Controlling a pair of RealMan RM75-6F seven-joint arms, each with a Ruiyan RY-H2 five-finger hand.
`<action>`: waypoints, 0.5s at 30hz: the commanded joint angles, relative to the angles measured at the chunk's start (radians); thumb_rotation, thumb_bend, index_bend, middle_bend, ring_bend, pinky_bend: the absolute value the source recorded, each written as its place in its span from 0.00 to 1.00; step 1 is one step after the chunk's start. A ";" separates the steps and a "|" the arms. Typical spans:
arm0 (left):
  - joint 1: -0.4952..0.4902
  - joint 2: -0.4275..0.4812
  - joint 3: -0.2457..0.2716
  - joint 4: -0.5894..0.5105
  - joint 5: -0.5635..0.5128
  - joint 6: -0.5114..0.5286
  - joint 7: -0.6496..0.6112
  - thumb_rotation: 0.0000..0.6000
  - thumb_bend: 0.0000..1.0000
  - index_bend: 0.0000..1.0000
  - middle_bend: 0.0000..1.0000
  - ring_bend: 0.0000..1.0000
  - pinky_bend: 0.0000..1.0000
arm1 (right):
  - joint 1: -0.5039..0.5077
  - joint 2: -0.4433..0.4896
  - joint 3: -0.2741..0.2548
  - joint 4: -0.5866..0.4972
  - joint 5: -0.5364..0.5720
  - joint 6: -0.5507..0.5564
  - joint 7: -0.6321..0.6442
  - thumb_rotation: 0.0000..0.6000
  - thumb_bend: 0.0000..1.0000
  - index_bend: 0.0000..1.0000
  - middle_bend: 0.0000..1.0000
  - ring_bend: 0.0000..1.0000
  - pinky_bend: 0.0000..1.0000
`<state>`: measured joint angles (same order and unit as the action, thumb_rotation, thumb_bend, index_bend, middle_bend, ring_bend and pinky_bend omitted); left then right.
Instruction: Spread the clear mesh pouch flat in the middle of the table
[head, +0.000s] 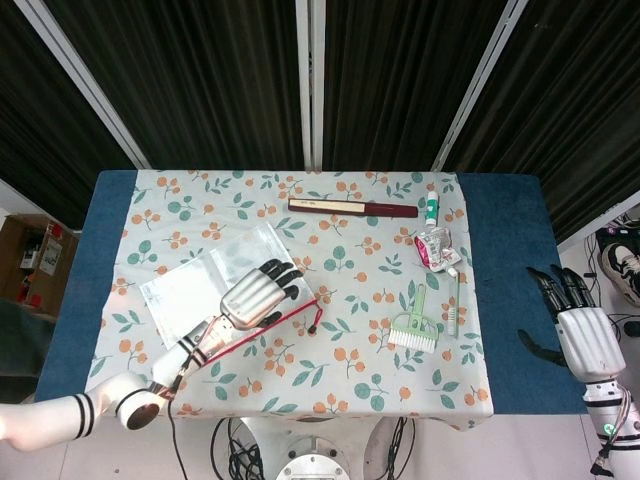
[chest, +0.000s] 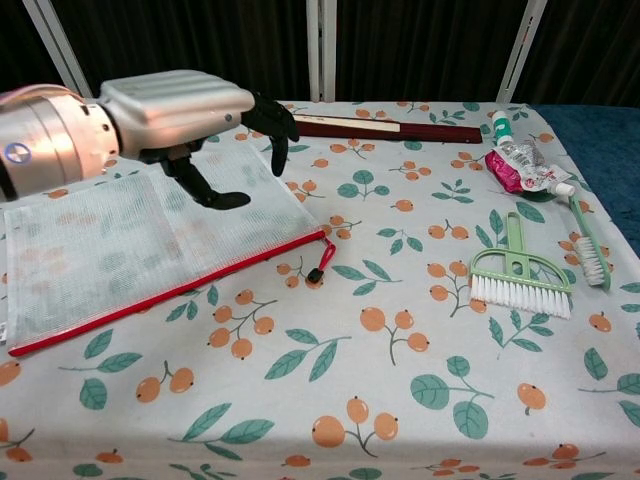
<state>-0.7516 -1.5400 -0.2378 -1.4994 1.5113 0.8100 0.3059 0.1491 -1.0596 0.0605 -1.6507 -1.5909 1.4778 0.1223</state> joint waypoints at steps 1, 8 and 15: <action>-0.067 -0.088 0.016 0.124 -0.015 -0.039 -0.010 1.00 0.30 0.42 0.19 0.14 0.19 | -0.005 -0.002 -0.002 0.002 0.007 0.000 0.000 1.00 0.18 0.00 0.13 0.00 0.03; -0.113 -0.196 0.056 0.293 0.032 0.002 -0.113 1.00 0.21 0.44 0.19 0.14 0.19 | -0.012 0.001 -0.002 -0.004 0.024 -0.002 -0.010 1.00 0.18 0.00 0.13 0.00 0.03; -0.169 -0.307 0.088 0.472 0.097 0.060 -0.236 1.00 0.17 0.46 0.19 0.14 0.19 | -0.013 0.001 -0.001 -0.017 0.035 -0.009 -0.029 1.00 0.18 0.00 0.13 0.00 0.03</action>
<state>-0.8951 -1.8085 -0.1658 -1.0760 1.5830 0.8487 0.1109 0.1362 -1.0590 0.0593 -1.6668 -1.5568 1.4699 0.0944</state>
